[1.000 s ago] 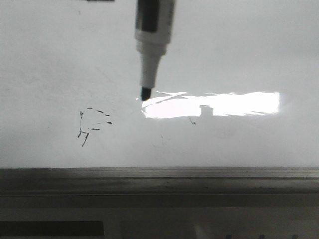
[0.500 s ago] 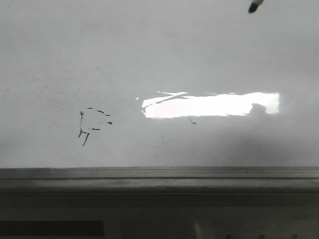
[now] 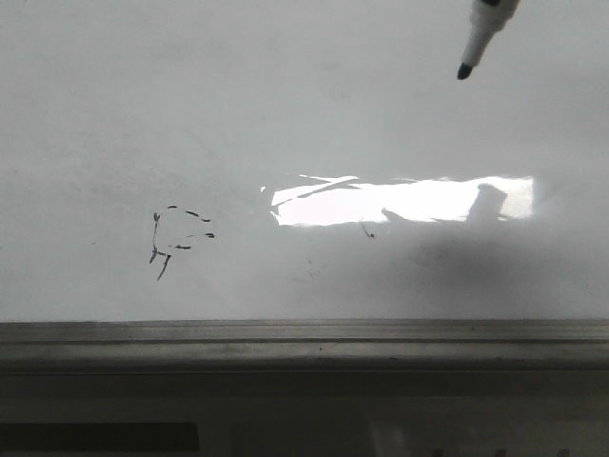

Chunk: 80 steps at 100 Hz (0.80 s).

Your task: Write number 6 on whiteboard

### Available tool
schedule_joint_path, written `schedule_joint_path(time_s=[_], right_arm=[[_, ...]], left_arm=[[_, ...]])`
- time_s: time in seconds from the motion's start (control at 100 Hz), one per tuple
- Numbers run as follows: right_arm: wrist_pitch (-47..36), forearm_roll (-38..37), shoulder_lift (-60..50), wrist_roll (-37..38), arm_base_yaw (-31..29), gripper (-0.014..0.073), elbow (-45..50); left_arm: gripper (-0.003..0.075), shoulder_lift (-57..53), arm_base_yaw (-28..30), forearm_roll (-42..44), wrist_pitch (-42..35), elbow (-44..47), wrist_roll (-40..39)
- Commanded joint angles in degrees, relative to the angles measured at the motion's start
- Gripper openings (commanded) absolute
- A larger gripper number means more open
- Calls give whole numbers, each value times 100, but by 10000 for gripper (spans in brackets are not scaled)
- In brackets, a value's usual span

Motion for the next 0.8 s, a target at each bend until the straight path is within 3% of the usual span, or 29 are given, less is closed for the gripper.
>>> schedule_joint_path(time_s=[0.0,0.14,0.35,0.79], right_arm=[[-297,39,179,-287,18,-66,-196],[-583,39,391,-533,18,-64,-363],[-1776,39,414,-533,275,-63,-376],[-5088,-210,588,-521,3029,-43,8]], left_arm=[[-20,32,-5,-67,175,-145,-57],[-20,32,-5,-67,262,-143,-57],[-20,32,-5,-67,365,-143,-57],[-20,32,-5,-67,365,-143,-57]])
